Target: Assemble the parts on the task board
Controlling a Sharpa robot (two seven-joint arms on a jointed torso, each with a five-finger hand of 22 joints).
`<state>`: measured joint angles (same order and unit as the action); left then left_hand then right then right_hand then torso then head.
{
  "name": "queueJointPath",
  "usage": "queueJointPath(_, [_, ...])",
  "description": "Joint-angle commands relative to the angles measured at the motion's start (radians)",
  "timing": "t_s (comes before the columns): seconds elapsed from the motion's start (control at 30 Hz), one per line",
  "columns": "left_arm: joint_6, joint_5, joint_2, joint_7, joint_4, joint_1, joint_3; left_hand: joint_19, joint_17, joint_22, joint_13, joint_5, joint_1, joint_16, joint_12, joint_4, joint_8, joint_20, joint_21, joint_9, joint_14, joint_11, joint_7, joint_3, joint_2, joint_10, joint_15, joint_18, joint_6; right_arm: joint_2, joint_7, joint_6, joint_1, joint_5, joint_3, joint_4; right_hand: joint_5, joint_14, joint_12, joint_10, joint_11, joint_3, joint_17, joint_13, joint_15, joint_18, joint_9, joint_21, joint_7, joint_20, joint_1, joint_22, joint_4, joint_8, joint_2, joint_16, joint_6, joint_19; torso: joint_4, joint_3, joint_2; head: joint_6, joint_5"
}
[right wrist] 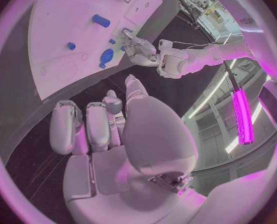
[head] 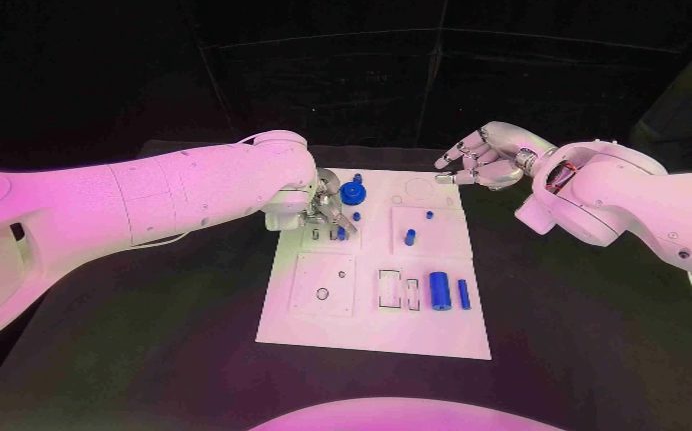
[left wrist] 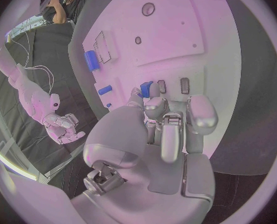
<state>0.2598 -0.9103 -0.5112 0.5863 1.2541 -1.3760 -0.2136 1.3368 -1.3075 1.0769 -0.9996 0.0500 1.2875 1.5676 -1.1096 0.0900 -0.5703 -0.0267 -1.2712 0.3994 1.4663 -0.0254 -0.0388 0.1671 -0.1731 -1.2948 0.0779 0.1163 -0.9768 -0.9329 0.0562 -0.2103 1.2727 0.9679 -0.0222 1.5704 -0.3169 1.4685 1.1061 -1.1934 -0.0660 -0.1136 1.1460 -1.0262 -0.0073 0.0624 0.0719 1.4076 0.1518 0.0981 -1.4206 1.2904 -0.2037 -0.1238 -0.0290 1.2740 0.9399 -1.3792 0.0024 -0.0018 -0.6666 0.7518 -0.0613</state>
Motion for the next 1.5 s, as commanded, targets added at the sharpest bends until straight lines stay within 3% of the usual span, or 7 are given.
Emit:
queueJointPath(0.03, [-0.012,-0.005,-0.001,-0.005,0.006,0.000,0.000,-0.008,-0.263,0.002,0.007,0.002,0.083,0.003,0.017,-0.064,0.005,0.003,-0.007,0.000,0.104,-0.009,0.002,-0.062,-0.023,0.010,0.013,-0.017,0.019,0.002,0.001,0.007,0.002,0.004,0.001,-0.001,-0.008,0.016,-0.003,-0.003,0.004,-0.005,0.000,0.001,-0.007,0.005,-0.001,-0.003,-0.003,-0.001,-0.006,-0.001,0.004,-0.006,0.006,-0.006,0.003,0.003,-0.0005,-0.0003,-0.001,0.001,0.001])
queueJointPath(0.17, [-0.037,-0.005,-0.010,-0.019,0.017,0.000,0.000,-0.012,-0.263,0.005,0.019,0.032,0.130,0.003,0.038,-0.135,0.016,0.004,-0.007,0.001,0.104,-0.004,-0.004,-0.155,-0.021,0.019,0.011,-0.018,0.035,0.004,0.002,0.009,0.002,0.004,0.001,-0.003,-0.017,0.016,-0.004,-0.003,0.004,-0.006,0.000,0.002,-0.007,0.005,-0.001,-0.004,-0.002,-0.001,-0.008,-0.002,0.005,-0.007,0.008,-0.007,0.003,0.003,0.0005,-0.0004,0.000,0.002,0.002])
queueJointPath(0.33, [-0.078,-0.005,-0.034,-0.030,0.043,0.000,0.001,-0.015,-0.263,0.018,0.028,0.038,0.006,0.003,0.055,-0.214,0.013,-0.006,-0.013,0.017,0.104,-0.001,-0.018,-0.404,0.050,0.007,0.001,-0.018,0.036,0.007,0.003,0.010,0.002,0.004,0.001,-0.008,-0.020,0.016,-0.004,-0.003,0.004,-0.006,0.000,0.002,-0.007,0.005,-0.001,-0.004,-0.002,-0.001,-0.009,-0.001,0.005,-0.007,0.008,-0.007,0.003,0.003,0.0026,0.0004,0.001,0.003,0.001])
queueJointPath(0.37, [-0.094,-0.005,-0.043,-0.032,0.055,0.000,0.001,-0.014,-0.263,0.025,0.026,0.036,-0.075,0.003,0.054,-0.243,0.005,-0.008,-0.016,0.030,0.104,0.000,-0.021,-0.551,0.093,0.000,-0.001,-0.018,0.034,0.007,0.003,0.010,0.002,0.004,0.001,-0.009,-0.020,0.016,-0.004,-0.003,0.004,-0.006,0.000,0.002,-0.007,0.005,-0.001,-0.004,-0.002,-0.001,-0.009,-0.001,0.005,-0.007,0.008,-0.008,0.003,0.003,0.0021,0.0001,0.001,0.003,0.000])
queueJointPath(0.6, [-0.203,-0.005,-0.093,-0.046,0.117,-0.001,0.001,-0.017,-0.263,0.027,0.025,0.031,-0.179,0.003,0.051,-0.253,-0.029,-0.007,-0.011,0.065,0.104,0.002,-0.012,-0.761,0.162,-0.009,0.003,-0.017,0.040,0.009,0.001,0.010,0.002,0.004,0.001,-0.016,-0.023,0.016,-0.004,-0.003,0.004,-0.008,-0.001,0.002,-0.007,0.005,-0.001,-0.005,-0.002,-0.002,-0.007,-0.002,0.004,-0.007,0.008,-0.009,0.003,0.003,0.0027,0.0004,0.002,0.002,0.002])
queueJointPath(1.13, [-0.368,-0.084,-0.158,-0.079,0.190,0.028,-0.001,-0.018,-0.263,0.024,0.021,0.029,-0.197,0.003,0.045,-0.250,-0.044,-0.005,-0.007,0.079,0.104,0.000,-0.009,-0.806,0.183,-0.016,0.005,-0.015,0.041,0.009,-0.007,0.008,0.002,0.004,0.000,-0.030,-0.024,0.017,-0.005,-0.002,0.003,-0.015,-0.003,0.005,-0.007,0.006,-0.001,-0.007,-0.002,-0.002,0.001,-0.005,-0.001,-0.009,0.007,-0.011,0.003,0.004,0.0155,0.0032,0.005,0.007,0.004])
queueJointPath(1.5, [-0.368,-0.148,-0.153,-0.064,0.174,0.060,-0.001,-0.019,-0.263,0.021,0.018,0.028,-0.198,0.003,0.042,-0.249,-0.046,-0.004,-0.005,0.081,0.104,0.000,-0.009,-0.812,0.185,-0.019,0.005,-0.015,0.041,0.014,-0.005,0.011,0.002,0.004,0.000,-0.028,-0.023,0.017,-0.006,-0.002,0.003,-0.016,-0.003,0.005,-0.007,0.006,-0.001,-0.007,-0.003,-0.002,0.002,-0.005,-0.001,-0.009,0.007,-0.012,0.003,0.004,0.0096,0.0027,0.002,0.007,-0.001])
